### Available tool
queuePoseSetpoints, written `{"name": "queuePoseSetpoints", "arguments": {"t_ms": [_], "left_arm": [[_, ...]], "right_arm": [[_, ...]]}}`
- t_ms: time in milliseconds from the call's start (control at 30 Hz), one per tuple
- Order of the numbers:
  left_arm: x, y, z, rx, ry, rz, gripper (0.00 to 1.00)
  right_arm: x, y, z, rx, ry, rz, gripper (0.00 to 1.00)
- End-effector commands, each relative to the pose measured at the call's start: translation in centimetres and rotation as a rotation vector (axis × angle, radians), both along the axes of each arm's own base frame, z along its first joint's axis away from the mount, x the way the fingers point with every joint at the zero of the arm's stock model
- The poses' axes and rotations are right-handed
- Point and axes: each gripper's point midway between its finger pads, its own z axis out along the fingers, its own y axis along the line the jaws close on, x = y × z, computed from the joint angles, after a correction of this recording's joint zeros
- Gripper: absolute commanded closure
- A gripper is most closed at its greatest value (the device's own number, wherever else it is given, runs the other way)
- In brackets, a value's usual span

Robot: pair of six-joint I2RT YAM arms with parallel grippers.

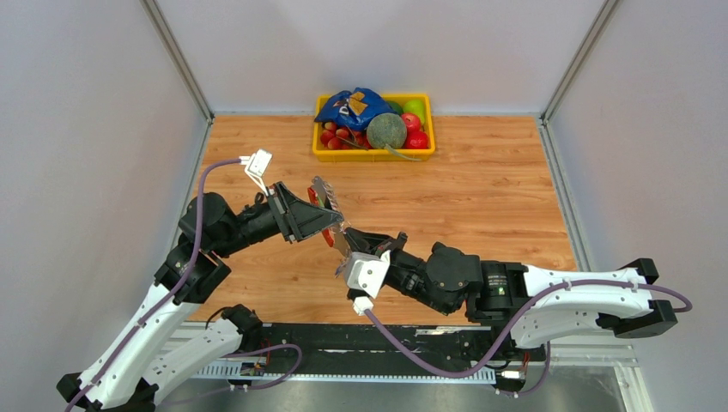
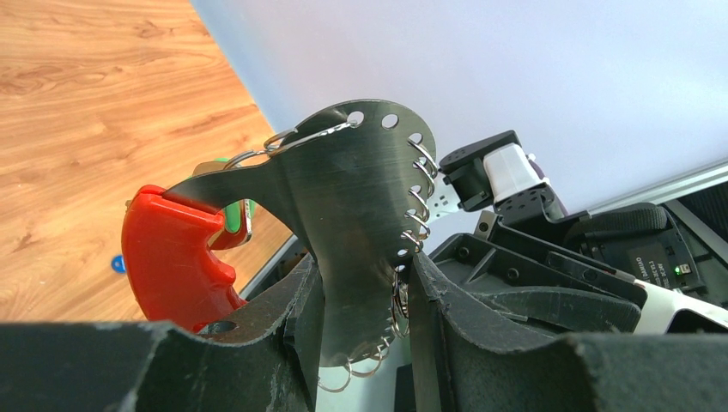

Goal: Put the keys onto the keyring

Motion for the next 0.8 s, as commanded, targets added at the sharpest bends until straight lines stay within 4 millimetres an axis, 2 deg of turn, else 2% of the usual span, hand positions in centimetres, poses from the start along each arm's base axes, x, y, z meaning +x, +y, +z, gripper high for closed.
{"name": "queuePoseSetpoints", "arguments": {"t_ms": [0,367,467,767], "left_arm": [[-1.3,0.3,2.6,-0.057,-0.08,-0.038,1.0],[-1.6,0.6,3.8,-0.106,-0.126,-0.031,1.0],[-2.2,0.6,4.8,-0.151,-0.156,-0.062,1.0],[-4.1,0.3,6.0,-0.213,-0.2,-0.167,1.0]], "right_arm": [[-0.2,-0.1,0.6,0.014,0.013,0.011,1.0],[-1.7,-1.7,2.0,0.121,0.112,0.094,1.0],[-2.3,-2.1,2.7,0.161,0.138,0.131,1.0],[-4.6,-4.0,5.6,0.304,0.156,0.279,1.0]]}}
